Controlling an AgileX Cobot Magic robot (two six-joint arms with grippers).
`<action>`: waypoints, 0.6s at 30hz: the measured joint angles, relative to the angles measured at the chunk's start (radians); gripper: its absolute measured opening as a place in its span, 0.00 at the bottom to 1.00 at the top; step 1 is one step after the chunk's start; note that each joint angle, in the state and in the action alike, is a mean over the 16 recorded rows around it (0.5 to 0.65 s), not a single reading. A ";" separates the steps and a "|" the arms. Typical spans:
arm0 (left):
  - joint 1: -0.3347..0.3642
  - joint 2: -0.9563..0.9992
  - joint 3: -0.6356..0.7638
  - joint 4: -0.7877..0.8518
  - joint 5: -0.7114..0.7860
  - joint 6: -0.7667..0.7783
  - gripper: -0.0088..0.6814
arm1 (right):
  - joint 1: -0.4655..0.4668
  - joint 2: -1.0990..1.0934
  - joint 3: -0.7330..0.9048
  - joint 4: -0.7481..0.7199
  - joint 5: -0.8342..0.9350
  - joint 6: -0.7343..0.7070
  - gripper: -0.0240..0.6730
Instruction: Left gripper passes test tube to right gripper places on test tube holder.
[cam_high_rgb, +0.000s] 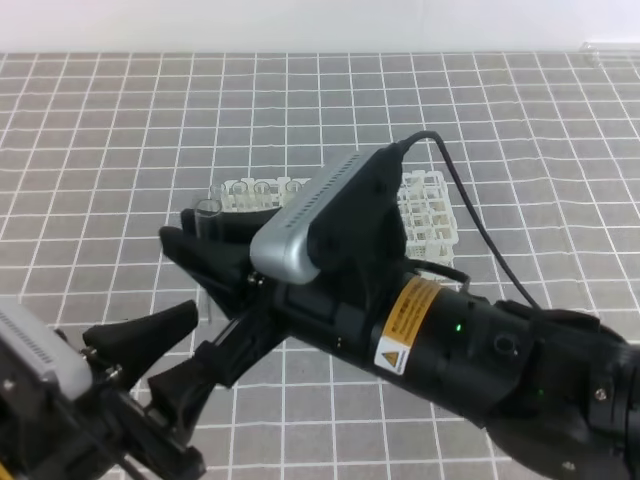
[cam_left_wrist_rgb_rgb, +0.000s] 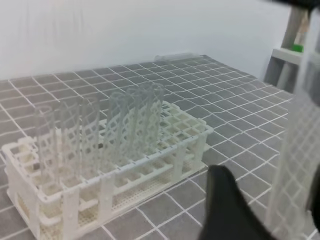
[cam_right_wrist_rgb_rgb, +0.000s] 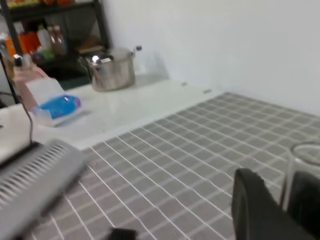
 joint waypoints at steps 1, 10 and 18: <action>0.000 -0.024 0.000 0.006 0.019 -0.011 0.35 | -0.002 -0.001 0.000 0.000 0.008 -0.002 0.17; 0.000 -0.377 -0.001 0.097 0.338 -0.102 0.07 | -0.025 -0.008 0.000 -0.002 0.073 -0.025 0.17; 0.000 -0.724 0.000 0.132 0.693 -0.142 0.01 | -0.062 -0.009 0.000 -0.002 0.104 -0.043 0.17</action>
